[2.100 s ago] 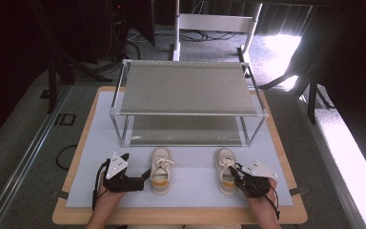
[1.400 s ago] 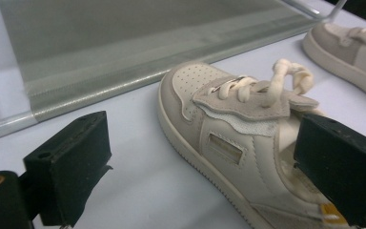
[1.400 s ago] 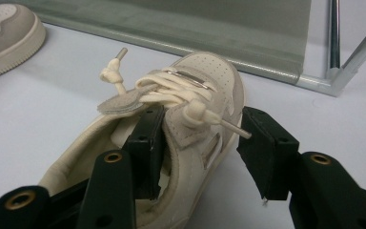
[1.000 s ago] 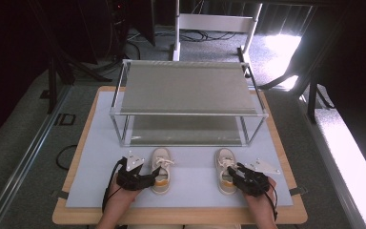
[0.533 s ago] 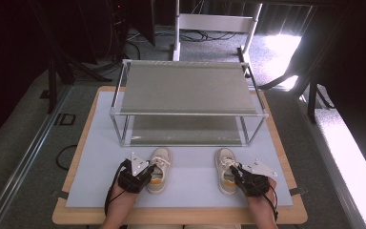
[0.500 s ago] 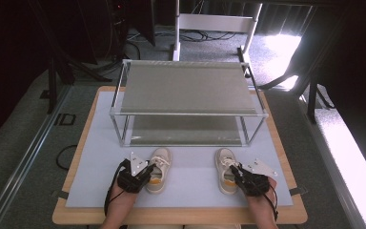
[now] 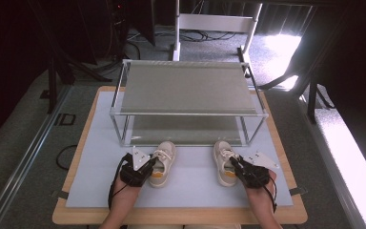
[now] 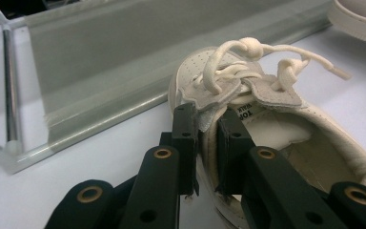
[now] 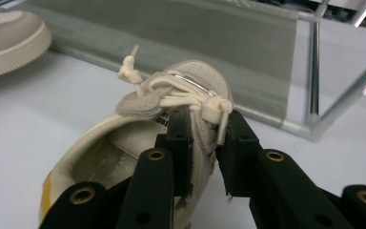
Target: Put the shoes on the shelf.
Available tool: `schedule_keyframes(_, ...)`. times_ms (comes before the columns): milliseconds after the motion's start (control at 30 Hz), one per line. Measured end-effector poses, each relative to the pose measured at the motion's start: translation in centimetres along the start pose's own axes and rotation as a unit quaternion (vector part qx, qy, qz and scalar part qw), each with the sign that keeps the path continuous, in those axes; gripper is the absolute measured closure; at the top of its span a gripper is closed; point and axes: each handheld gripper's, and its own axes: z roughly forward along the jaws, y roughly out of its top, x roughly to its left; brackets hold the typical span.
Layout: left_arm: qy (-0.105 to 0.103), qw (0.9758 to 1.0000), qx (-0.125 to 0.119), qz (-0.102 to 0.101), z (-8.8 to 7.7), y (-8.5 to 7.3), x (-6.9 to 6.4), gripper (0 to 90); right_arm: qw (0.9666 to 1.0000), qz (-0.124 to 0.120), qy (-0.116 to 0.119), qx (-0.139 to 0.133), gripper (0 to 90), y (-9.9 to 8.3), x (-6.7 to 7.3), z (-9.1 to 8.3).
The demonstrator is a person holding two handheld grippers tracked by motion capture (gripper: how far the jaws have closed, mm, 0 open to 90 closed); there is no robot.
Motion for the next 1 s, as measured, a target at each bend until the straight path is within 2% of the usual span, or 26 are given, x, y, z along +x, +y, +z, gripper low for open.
schedule_keyframes(233, -0.009, 0.9999, -0.009, -0.008, 1.0, 1.4, 0.0, 80.5, 0.9999, -0.003, 0.004, -0.010, 76.1, 1.6, 0.4, 1.4)
schedule_keyframes(367, -0.003, 1.0000, -0.004, 0.003, 1.9, 2.1, -0.2, 80.6, 0.9998, -0.011, 0.007, -0.014, 76.1, 2.3, 0.9, 2.4)
schedule_keyframes(467, 0.003, 1.0000, -0.003, 0.001, 2.6, 2.5, -0.1, 80.7, 0.9998, -0.014, 0.005, -0.012, 76.1, 2.8, 1.3, 3.2)
schedule_keyframes(700, 0.017, 0.9998, -0.008, -0.010, 4.5, 3.6, 0.2, 81.4, 0.9998, -0.019, 0.001, -0.008, 76.1, 3.7, 1.8, 5.0)
schedule_keyframes(867, 0.022, 0.9991, -0.014, -0.033, 5.8, 4.0, 0.2, 81.5, 0.9997, -0.022, -0.001, -0.004, 76.1, 4.3, 2.3, 6.4)
schedule_keyframes(1000, 0.032, 0.9988, -0.017, -0.034, 6.8, 4.7, -0.1, 81.5, 0.9998, -0.021, -0.004, 0.003, 76.1, 4.9, 2.7, 7.9)
